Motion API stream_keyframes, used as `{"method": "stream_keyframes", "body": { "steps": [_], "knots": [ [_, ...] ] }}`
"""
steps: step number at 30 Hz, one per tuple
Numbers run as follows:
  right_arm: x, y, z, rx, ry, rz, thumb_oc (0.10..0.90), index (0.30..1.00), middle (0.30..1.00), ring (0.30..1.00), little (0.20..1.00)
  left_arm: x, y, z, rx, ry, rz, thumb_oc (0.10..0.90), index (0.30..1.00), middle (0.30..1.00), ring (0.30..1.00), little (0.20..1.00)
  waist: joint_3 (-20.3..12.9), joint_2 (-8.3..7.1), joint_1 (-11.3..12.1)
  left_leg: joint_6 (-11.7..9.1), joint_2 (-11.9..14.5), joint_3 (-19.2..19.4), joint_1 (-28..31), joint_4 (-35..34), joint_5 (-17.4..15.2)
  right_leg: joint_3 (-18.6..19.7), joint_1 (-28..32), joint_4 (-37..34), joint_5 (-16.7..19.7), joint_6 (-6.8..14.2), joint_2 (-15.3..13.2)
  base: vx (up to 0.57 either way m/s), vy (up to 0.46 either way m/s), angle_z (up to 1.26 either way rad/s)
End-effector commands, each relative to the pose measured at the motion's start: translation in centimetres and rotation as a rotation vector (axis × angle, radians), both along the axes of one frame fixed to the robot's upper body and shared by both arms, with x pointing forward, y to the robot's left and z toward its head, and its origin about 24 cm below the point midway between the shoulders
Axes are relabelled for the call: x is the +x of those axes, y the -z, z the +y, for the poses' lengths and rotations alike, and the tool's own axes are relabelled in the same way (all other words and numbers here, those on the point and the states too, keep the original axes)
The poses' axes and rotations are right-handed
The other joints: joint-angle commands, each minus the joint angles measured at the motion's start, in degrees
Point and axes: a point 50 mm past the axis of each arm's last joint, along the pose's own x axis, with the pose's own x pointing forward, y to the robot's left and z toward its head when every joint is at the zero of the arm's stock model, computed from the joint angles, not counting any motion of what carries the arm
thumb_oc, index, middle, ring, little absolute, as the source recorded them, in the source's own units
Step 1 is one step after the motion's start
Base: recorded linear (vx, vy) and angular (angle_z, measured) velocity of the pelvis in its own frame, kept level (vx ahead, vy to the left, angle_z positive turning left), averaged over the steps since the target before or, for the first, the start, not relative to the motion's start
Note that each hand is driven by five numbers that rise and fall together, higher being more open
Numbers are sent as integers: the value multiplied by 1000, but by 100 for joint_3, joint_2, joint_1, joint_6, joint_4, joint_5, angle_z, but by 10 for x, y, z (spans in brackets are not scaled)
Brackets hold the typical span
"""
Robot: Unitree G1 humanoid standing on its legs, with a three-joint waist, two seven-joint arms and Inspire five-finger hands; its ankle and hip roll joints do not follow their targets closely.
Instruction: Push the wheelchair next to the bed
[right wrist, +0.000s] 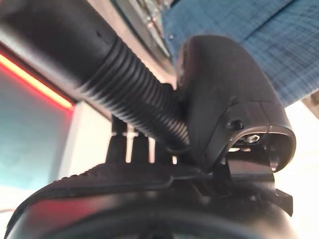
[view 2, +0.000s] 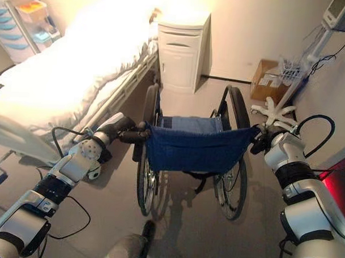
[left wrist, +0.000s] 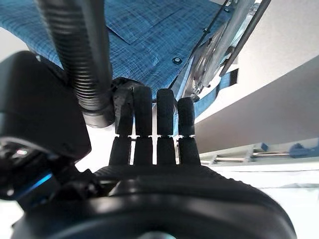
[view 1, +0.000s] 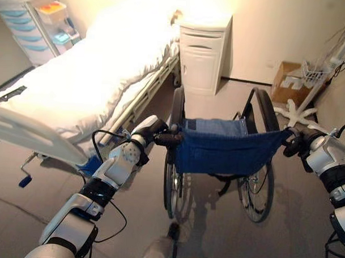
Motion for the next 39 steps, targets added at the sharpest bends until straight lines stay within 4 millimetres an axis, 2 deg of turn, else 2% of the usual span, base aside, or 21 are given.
{"method": "stream_keyframes", "body": {
  "steps": [1,2,3,6,10,13,14,15,17,20,21,23,25,26,27,28,29,31,32,36,39],
  "knots": [
    [33,-17,130,210,-599,-114,400,300,300,300,300,-3,23,71,234,-347,165,400,300,300,300,300,365,-415,139,605,-559,192,231,-282,307,755,97,660,63,299,-202,383,202,-74],
    [31,-16,132,204,-606,-122,400,300,300,300,300,-3,22,73,225,-337,165,400,300,300,300,300,313,-533,168,766,-629,115,302,-116,38,742,56,764,156,433,-348,250,107,-48],
    [30,-15,133,212,-610,-127,400,300,300,300,300,-3,23,73,222,-333,160,400,300,300,300,300,299,-588,175,848,-647,102,377,-121,-48,702,-1,901,291,541,-439,224,85,-34],
    [28,-13,137,234,-640,-166,400,300,300,300,300,-1,22,69,236,-310,129,400,300,300,300,300,192,-709,254,1006,-715,-107,381,-146,-114,737,57,1479,486,717,-618,221,91,21],
    [23,-3,134,241,-653,-178,400,300,300,300,300,0,30,57,229,-297,117,400,300,300,300,300,90,-735,125,1169,-949,-412,461,-83,-295,1036,-474,2220,1121,762,-674,249,99,21],
    [25,-3,137,242,-653,-183,400,300,300,300,300,0,33,52,237,-291,116,400,300,300,300,300,152,-685,28,1147,-930,-534,683,-35,-415,999,-976,2034,1180,707,-860,288,-45,13],
    [29,-11,143,242,-652,-196,400,300,300,300,300,0,32,51,237,-293,105,400,300,300,300,300,293,-578,-155,1127,-871,-688,1194,-142,-627,927,-1925,1667,1344,675,-996,371,-125,-17],
    [30,-11,143,242,-651,-197,400,300,300,300,300,0,32,52,237,-293,104,400,300,300,300,300,314,-579,-171,1128,-881,-704,1234,-144,-654,929,-1957,1627,1367,681,-1008,466,-184,-18],
    [33,-18,149,246,-627,-199,400,300,300,300,300,2,29,50,233,-277,86,400,300,300,300,300,426,-643,-327,1158,-1041,-929,1604,-205,-922,1071,-2568,686,1840,808,-1109,430,-177,12],
    [37,-32,151,237,-585,-194,400,300,300,300,300,7,19,46,234,-243,53,400,300,300,300,300,503,-606,-450,1147,-1013,-1157,1823,-90,-1146,1158,-2694,-136,1899,837,-1007,485,-251,56],
    [38,-36,152,238,-576,-194,400,300,300,300,300,8,16,46,235,-237,43,400,300,300,300,300,523,-626,-454,1140,-1020,-1173,1836,-27,-1204,1158,-2708,-153,1904,833,-996,415,-334,67],
    [39,-41,153,231,-570,-195,400,300,300,300,300,10,11,45,247,-227,26,400,300,300,300,300,551,-655,-464,1143,-1015,-1170,1839,69,-1308,1131,-2674,-122,1888,817,-973,246,-218,51],
    [39,-41,152,256,-539,-182,400,300,300,300,300,11,9,41,237,-225,13,400,300,300,300,300,499,-758,-514,1150,-1090,-1160,1766,381,-1483,1337,-2516,28,1837,817,-935,428,-244,62],
    [38,-39,151,262,-536,-157,400,300,300,300,300,11,10,42,229,-227,33,400,300,300,300,300,443,-786,-570,1063,-996,-1140,1809,596,-1649,1358,-2451,539,1748,797,-985,515,-205,90],
    [37,-37,147,263,-536,-146,400,300,300,300,300,12,12,41,231,-232,48,400,300,300,300,300,419,-794,-625,984,-877,-1058,1916,616,-1699,1286,-2390,649,1716,775,-997,430,-153,92],
    [37,-37,147,263,-536,-144,400,300,300,300,300,12,12,41,231,-234,50,400,300,300,300,300,423,-788,-632,972,-855,-1051,1943,614,-1708,1271,-2367,656,1710,770,-993,396,-137,115],
    [36,-35,140,262,-538,-141,400,300,300,300,300,13,15,37,225,-250,60,400,300,300,300,300,386,-796,-749,833,-606,-924,2152,509,-1676,1222,-2277,698,1661,750,-970,358,-143,99],
    [36,-37,138,261,-536,-147,400,300,300,300,300,15,15,34,221,-257,60,400,300,300,300,300,364,-788,-813,756,-475,-887,2301,378,-1645,1175,-2239,696,1625,743,-944,292,-135,87],
    [37,-42,138,259,-538,-167,400,300,300,300,300,19,13,28,219,-271,49,400,300,300,300,300,319,-777,-912,612,-294,-815,2497,117,-1547,1063,-2251,660,1596,733,-930,186,-117,68],
    [39,-51,141,242,-560,-181,400,300,300,300,300,22,11,23,217,-297,45,400,300,300,300,300,292,-712,-1000,471,-150,-843,2638,-105,-1348,964,-2247,682,1498,678,-882,229,-142,55],
    [40,-53,144,225,-582,-194,400,300,300,300,300,21,11,25,213,-322,47,400,300,300,300,300,291,-615,-1048,393,-86,-1038,2725,-32,-1158,971,-2305,889,1289,576,-791,219,-124,12]
  ]
}}
